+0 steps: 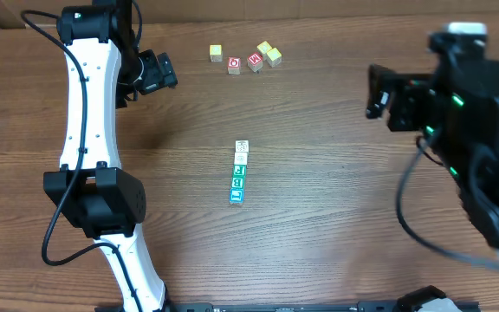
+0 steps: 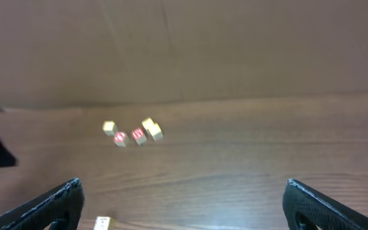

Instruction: Flip 5 blocks

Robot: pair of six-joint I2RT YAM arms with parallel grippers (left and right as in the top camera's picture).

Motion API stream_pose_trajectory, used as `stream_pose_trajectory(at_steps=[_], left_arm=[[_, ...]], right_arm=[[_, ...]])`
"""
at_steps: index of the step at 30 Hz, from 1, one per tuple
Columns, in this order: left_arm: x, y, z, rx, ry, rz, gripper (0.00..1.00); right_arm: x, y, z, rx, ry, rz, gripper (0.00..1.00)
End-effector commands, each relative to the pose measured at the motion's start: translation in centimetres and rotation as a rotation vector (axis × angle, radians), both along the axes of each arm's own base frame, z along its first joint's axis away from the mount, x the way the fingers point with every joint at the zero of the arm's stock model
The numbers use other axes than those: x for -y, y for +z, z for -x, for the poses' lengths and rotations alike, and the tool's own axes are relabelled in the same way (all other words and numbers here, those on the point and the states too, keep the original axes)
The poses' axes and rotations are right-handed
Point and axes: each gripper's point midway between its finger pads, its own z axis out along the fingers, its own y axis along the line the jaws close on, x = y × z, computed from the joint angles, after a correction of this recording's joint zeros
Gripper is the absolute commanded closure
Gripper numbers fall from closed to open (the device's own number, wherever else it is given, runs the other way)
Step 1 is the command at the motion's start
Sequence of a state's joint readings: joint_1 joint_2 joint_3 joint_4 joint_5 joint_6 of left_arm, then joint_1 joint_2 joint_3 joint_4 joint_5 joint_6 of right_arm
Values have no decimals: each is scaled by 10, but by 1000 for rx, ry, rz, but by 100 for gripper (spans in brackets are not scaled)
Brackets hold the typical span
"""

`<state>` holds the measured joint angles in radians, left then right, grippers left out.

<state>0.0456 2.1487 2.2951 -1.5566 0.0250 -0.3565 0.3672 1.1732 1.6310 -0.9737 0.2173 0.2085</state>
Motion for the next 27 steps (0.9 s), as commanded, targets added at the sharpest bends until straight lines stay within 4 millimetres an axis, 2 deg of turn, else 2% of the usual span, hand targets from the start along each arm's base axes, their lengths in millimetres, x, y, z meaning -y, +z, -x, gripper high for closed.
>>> stream_pose_trajectory(at_steps=[1, 3, 7, 12, 16, 18, 23, 27], left_arm=[[3, 3, 0, 7, -16, -1, 0], [3, 3, 0, 7, -16, -1, 0], [3, 3, 0, 7, -16, -1, 0], [3, 3, 0, 7, -16, -1, 0], [3, 3, 0, 7, -16, -1, 0], [3, 3, 0, 7, -16, -1, 0], [3, 3, 0, 7, -16, -1, 0], [3, 3, 0, 7, -16, -1, 0]], right_arm=[[32, 42, 33, 149, -73, 56, 0], [54, 61, 51, 221, -154, 76, 0], [74, 85, 94, 325, -182, 34, 0], [96, 87, 145, 387, -198, 24, 0], [104, 70, 165, 402, -207, 15, 0], [110, 48, 172, 402, -234, 19, 0], [102, 9, 172, 463, -204, -12, 0], [91, -11, 165, 541, -155, -41, 0]])
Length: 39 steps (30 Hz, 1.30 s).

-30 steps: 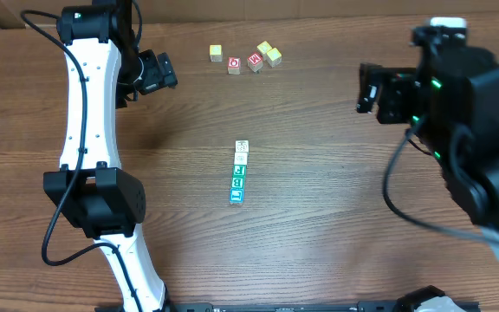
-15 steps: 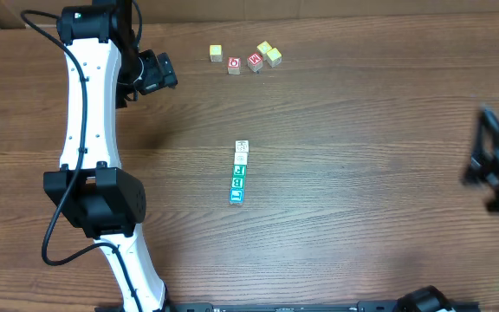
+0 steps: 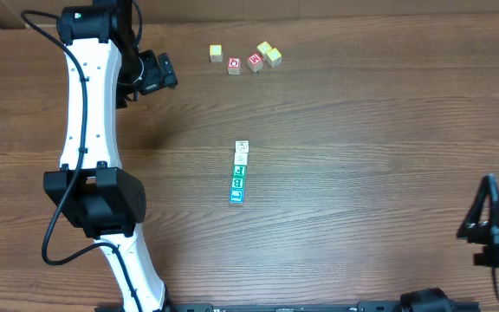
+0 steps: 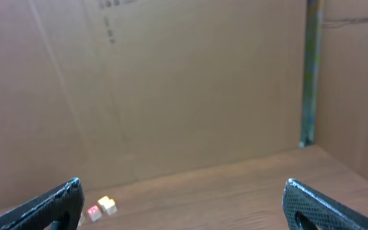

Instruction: Flip 5 blocks

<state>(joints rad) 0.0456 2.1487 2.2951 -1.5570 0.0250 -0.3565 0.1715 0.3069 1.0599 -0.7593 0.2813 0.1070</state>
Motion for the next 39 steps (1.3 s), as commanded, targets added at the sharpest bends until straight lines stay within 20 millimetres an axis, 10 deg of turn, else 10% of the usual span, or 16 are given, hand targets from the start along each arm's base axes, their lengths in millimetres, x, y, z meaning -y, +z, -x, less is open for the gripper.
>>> stream_pose_trajectory(at_steps=[1, 19, 39], left_arm=[[3, 3, 0, 8, -16, -1, 0], [3, 3, 0, 8, -16, -1, 0], [3, 3, 0, 8, -16, -1, 0]], right_arm=[[-16, -20, -4, 66, 88, 2, 0], [-36, -40, -20, 677, 177, 3, 0], [-44, -203, -91, 107, 222, 30, 0]])
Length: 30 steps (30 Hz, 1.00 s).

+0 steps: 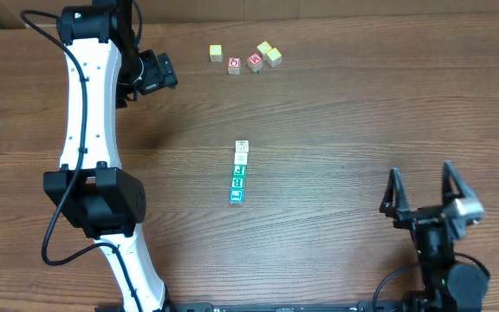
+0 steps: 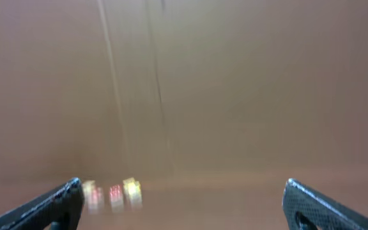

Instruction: Flip 5 blocks

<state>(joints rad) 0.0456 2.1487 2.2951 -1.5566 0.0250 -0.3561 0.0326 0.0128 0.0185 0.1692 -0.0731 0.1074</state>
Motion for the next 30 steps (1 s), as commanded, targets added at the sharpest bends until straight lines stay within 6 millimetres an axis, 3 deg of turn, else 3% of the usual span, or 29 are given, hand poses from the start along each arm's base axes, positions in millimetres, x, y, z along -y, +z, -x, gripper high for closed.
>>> stream_pose_trajectory(at_steps=[1, 5, 30], left_arm=[[3, 3, 0, 7, -15, -1, 0], [3, 3, 0, 7, -15, -1, 0], [3, 3, 0, 7, -15, -1, 0]], right_arm=[[-1, -32, -5, -121, 6, 10, 0], [-1, -64, -6, -252, 6, 13, 0], [0, -63, -6, -237, -5, 93, 0]])
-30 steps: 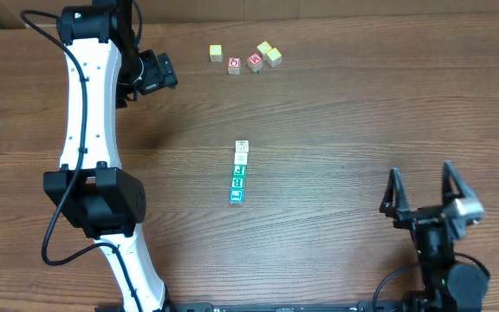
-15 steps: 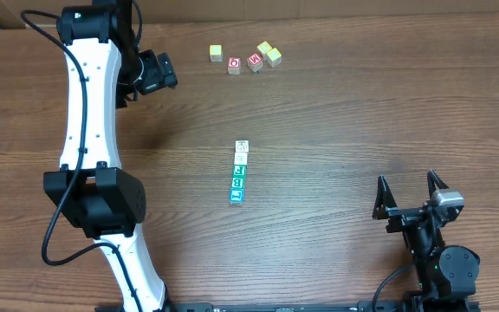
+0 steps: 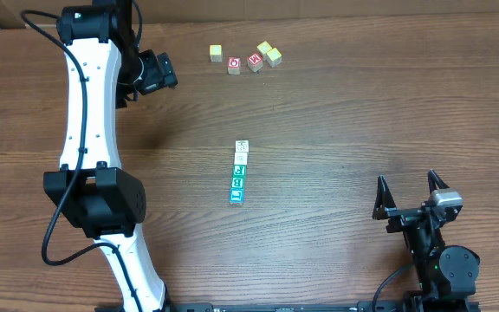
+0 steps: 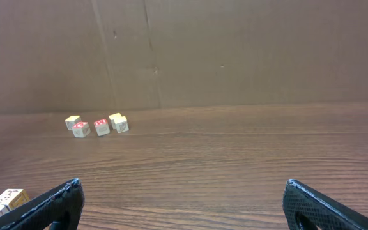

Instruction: Flip 5 blocks

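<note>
Several lettered blocks lie in a short row [image 3: 239, 171] at the middle of the table, white ones at the far end and teal ones nearer; the row's end shows at the lower left in the right wrist view [image 4: 4, 199]. My right gripper [image 3: 407, 192] sits low at the front right, open, with only bare wood between its fingers [image 4: 183, 185]. My left gripper [image 3: 165, 73] hangs at the far left, well away from the row, fingers apart and holding nothing.
A loose cluster of several yellow and red blocks [image 3: 248, 57] lies at the far edge, also visible ahead of the right wrist [image 4: 98, 124]. A brown cardboard wall [image 4: 235, 51] stands behind the table. The white left arm [image 3: 89, 130] runs along the left side.
My right gripper has shifted a little left and toward the front edge, and its view has steadied, level with the table. The blocks and the left arm have not moved.
My right arm was first up over the right side of the table, open. Then it was far off at the front right edge, facing the wall. After that it stood at the front right, and now sits lower there. No block has changed.
</note>
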Robot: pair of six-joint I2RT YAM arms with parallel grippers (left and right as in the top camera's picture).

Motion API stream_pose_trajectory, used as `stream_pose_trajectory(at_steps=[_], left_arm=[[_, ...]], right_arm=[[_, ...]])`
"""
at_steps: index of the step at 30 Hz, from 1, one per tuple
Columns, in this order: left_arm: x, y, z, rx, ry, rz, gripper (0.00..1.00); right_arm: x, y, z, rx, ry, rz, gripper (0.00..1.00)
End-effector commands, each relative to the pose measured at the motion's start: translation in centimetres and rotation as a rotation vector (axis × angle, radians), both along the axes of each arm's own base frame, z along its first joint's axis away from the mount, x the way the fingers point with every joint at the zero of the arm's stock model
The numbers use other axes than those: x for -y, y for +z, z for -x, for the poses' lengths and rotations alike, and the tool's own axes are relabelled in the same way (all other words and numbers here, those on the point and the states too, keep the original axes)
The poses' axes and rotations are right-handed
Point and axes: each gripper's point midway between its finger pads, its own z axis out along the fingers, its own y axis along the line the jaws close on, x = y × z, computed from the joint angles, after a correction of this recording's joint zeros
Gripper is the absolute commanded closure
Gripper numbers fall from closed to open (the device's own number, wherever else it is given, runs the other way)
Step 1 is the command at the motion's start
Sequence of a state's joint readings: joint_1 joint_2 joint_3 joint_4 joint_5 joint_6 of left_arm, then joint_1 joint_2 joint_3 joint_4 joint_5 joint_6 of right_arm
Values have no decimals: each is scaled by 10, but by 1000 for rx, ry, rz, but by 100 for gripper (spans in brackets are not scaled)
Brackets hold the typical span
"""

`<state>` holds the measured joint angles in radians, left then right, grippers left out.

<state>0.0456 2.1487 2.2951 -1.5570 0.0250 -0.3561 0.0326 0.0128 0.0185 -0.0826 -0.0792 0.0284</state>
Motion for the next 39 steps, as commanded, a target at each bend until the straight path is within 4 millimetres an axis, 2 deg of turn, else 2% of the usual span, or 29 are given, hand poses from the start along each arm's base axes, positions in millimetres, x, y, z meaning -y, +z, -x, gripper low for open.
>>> stream_pose_trajectory(at_steps=[1, 20, 24, 32, 33, 36, 39], left_arm=[[3, 3, 0, 8, -15, -1, 0], [3, 7, 1, 17, -16, -2, 0], [5, 30, 6, 74, -20, -5, 0], [6, 117, 38, 292, -19, -14, 0], [6, 134, 48, 337, -19, -17, 0], [6, 152, 60, 385, -21, -26, 0], [6, 155, 71, 389, -21, -24, 0]], right_arm=[[1, -2, 0, 4, -2, 6, 0], [1, -2, 0, 4, -2, 6, 0], [1, -2, 0, 4, -2, 6, 0], [1, -2, 0, 4, -2, 6, 0], [1, -2, 0, 4, -2, 6, 0], [1, -2, 0, 4, -2, 6, 0], [1, -2, 0, 4, -2, 6, 0]])
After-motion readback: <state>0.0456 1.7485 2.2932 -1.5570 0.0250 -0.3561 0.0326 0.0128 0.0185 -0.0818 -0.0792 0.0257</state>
